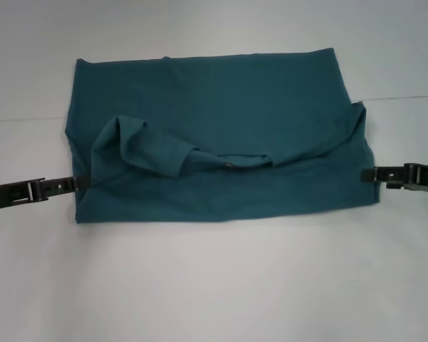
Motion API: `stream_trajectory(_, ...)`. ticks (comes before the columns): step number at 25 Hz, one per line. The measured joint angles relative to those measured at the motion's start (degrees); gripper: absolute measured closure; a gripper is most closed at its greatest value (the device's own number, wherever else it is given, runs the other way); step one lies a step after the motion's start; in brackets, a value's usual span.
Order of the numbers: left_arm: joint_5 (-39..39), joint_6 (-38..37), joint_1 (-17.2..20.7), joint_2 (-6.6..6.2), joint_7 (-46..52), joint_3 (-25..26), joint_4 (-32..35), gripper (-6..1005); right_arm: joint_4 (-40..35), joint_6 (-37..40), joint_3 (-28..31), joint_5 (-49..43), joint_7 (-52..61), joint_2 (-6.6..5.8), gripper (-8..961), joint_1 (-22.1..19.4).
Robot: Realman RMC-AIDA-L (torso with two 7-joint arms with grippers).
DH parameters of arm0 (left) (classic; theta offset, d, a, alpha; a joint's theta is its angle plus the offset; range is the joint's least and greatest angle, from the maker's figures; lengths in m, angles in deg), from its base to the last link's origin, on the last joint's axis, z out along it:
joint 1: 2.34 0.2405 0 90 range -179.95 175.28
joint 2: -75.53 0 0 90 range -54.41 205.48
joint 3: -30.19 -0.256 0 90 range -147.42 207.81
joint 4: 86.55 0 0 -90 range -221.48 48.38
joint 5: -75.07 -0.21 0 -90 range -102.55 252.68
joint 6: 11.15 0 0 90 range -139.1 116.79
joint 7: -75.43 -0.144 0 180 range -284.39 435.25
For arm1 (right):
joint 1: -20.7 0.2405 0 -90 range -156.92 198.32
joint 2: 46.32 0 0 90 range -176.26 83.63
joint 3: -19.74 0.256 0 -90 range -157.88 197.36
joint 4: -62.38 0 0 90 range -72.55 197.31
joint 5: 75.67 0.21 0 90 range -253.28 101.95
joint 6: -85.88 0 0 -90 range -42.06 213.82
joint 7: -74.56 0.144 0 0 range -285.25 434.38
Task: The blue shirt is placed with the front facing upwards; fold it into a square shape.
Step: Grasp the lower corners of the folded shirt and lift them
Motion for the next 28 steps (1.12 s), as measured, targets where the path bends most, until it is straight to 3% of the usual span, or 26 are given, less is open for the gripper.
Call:
stream_trajectory(9,0.21,-0.4,-0.26,0.15,-0.49,-0.29,-0.13,119,0.01,-5.51,-0.61,-0.08,-1.72,2.24,119,0.49)
stream_trajectory(21,0.42,0.03,-0.51,0.34,-0.49,-0.26,-0.93,120,3.52,-13.69,-5.49,-0.12,-2.84,3.32,118,2.02)
stream_trajectory(28,0.23,0.04,-0.73,0.36,-0.45,-0.25,-0.93,120,3.79,-14.89,-5.7,0.02,-4.38,4.37,177,2.5)
